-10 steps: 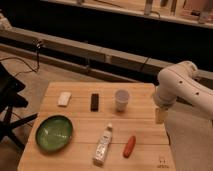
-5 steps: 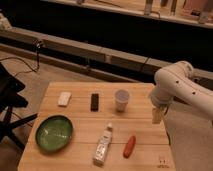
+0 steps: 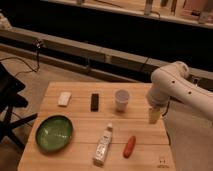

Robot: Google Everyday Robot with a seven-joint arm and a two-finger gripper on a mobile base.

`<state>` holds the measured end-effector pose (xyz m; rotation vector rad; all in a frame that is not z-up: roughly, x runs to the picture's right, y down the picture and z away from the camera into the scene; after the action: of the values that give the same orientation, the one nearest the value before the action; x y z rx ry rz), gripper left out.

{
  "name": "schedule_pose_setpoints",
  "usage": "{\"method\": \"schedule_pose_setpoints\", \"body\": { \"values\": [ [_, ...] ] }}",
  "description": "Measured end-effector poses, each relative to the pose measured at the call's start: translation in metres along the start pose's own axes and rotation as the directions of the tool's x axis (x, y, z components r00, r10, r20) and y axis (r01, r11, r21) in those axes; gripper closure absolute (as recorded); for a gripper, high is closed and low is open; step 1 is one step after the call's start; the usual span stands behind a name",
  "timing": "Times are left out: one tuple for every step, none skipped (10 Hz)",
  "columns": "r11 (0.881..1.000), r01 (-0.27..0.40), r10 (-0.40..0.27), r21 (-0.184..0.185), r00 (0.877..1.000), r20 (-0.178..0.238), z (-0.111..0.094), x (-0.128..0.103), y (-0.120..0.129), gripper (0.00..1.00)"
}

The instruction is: Stand the bottle upright

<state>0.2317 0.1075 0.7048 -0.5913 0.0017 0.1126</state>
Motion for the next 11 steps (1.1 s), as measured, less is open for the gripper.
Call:
{"method": "schedule_pose_setpoints", "body": {
  "values": [
    [1.000,0.006,-0.006,0.004,1.000,-0.003,-0.002,0.000,0.000,0.20],
    [0.999,0.041,-0.041,0.019,0.999,-0.011,-0.007,-0.003,0.000,0.20],
    [0.991,0.128,-0.127,0.034,0.992,-0.022,-0.015,-0.011,0.001,0.20],
    [0.966,0.254,-0.253,0.051,0.967,-0.024,-0.023,-0.029,0.002,0.20],
    [0.925,0.375,-0.375,0.065,0.927,-0.009,-0.028,-0.046,0.006,0.20],
    [0.856,0.511,-0.514,0.081,0.858,0.016,-0.032,-0.059,0.010,0.20],
    [0.772,0.629,-0.634,0.095,0.772,0.043,-0.033,-0.071,0.013,0.20],
    [0.716,0.691,-0.697,0.096,0.714,0.060,-0.033,-0.081,0.016,0.20],
    [0.659,0.747,-0.753,0.092,0.654,0.076,-0.030,-0.093,0.019,0.20],
    [0.615,0.784,-0.789,0.086,0.609,0.086,-0.027,-0.102,0.021,0.20],
    [0.582,0.809,-0.813,0.080,0.575,0.093,-0.021,-0.110,0.024,0.20]
  ]
}}
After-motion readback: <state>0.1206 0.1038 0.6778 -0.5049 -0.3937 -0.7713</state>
